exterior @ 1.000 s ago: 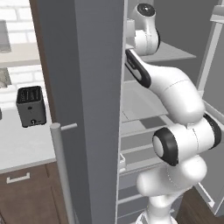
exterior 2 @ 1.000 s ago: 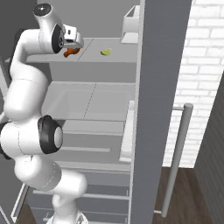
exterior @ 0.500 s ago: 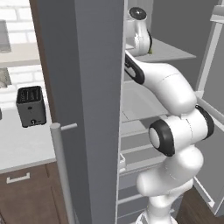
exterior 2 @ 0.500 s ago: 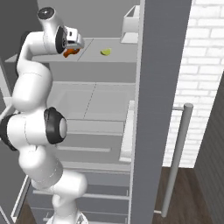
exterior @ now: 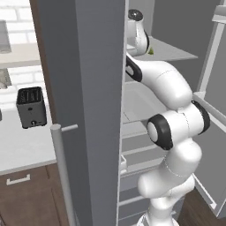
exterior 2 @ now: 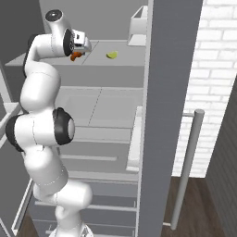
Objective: Place one lemon wedge and one chicken drumstick in each tupperware on the nearby counter, to pack two identical lunches.
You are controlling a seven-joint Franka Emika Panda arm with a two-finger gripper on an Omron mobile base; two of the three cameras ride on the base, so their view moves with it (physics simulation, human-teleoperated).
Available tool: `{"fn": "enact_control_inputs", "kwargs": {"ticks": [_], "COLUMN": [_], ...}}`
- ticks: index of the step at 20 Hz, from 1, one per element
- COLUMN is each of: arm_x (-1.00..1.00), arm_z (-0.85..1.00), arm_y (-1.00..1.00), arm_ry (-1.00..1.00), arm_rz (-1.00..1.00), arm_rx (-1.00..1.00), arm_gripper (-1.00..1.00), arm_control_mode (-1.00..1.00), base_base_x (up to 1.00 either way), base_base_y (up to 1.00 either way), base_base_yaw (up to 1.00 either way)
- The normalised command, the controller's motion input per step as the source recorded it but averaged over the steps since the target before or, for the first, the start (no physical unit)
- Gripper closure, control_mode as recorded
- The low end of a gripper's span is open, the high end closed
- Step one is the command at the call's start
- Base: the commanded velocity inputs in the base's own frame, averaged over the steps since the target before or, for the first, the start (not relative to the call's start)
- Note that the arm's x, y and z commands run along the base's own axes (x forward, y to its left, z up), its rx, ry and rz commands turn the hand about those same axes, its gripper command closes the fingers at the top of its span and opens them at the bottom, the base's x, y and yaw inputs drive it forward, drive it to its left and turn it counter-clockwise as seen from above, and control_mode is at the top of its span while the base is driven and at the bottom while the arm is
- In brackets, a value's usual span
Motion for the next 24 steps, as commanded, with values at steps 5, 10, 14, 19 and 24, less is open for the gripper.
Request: {"fn": "enact_control_inputs", "kwargs": {"ticks": [5, 10, 14, 19, 24], "arm_x": [0.08, 0.12, -0.22, -1.00, -1.00], "arm_z": [-0.36, -0.09, -0.01, -0.06, -0.27], "arm_y": [0.00, 0.00, -0.09, -0.73, -0.72], "arm_ry": [0.04, -0.02, -0.01, -0.21, -0.38], "arm_rz": [0.00, 0.00, 0.00, 0.00, 0.00], "arm_rx": [0.00, 0.00, 0.01, 0.26, 0.34], "arm_gripper": [1.00, 1.00, 1.00, 1.00, 1.00], "arm_control_mode": [-1.00, -1.00, -1.00, -1.00, -1.00], "base_base_x": [0.00, 0.00, 0.00, 0.00, 0.00], "base_base_y": [0.00, 0.00, 0.00, 0.00, 0.00], "base_base_yaw": [0.00, 0.00, 0.00, 0.00, 0.00]}}
